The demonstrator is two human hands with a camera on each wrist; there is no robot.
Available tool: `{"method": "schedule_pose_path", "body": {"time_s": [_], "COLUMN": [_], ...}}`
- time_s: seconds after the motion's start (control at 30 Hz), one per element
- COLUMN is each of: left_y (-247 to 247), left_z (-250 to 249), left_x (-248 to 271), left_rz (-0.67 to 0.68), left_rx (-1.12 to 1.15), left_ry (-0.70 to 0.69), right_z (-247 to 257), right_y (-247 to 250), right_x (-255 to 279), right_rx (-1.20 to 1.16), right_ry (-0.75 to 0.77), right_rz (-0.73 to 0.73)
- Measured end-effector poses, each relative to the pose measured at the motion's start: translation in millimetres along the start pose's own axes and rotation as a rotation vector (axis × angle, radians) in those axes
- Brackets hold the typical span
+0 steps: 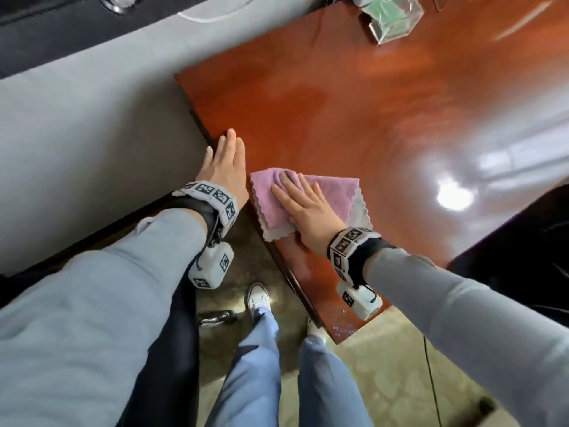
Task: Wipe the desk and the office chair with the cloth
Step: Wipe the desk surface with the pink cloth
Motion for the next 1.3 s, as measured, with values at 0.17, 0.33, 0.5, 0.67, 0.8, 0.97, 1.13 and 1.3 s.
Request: {"method": "schedule_pose_path", "body": {"time_s": [0.17,0.33,0.5,0.67,0.8,0.97,1.13,1.3], "left_y": [-16.7,-40.4,-52.3,-55.4,-47.9,-43.8,-40.6,-40.3], "left_z": [-45.7,-82.2,-108.6,-110.4,-111.5,-118.3,-115.6,-127.7], "left_x": [39.7,72.6,85.2,81.3,79.9,87.1,88.7,106.1], "left_rz": [0.042,0.117,0.135,0.153,0.171,0.111,0.095,0.134], "left_rx": [-0.003,-0.06,-0.067,-0.145,-0.193,-0.191,-0.151,-0.137], "left_ry": [-0.054,-0.035,0.006,0.074,0.084,0.076,0.068,-0.021], "right_z": [10.8,17.5,-87.3,-185.4,-171.2,-106.6,-43.7,4.9], "right_y": [-20.1,-25.0,64.2,79.9,62.1,32.7,-7.0,-35.4], "right_x": [75.4,134.1,133.0,91.2,77.1,92.8,133.2,173.3], "right_rx": [-0.028,-0.165,-0.208,0.003,0.095,0.043,-0.006,-0.083], "right_ry": [-0.018,-0.011,-0.383,-0.57,-0.477,-0.28,-0.167,-0.15], "right_rz": [0.036,0.139,-0.281,-0.16,-0.081,-0.103,-0.1,-0.094]}}
Point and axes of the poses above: each hand's wrist, its own x-axis away from the middle knuckle, its own y-axis out of the back of the hand, z = x × y, the point moved 8 cm from there along -x, towards the middle knuckle, and after that the axes turned 3 degrees about -z, right-handed, at the moved point
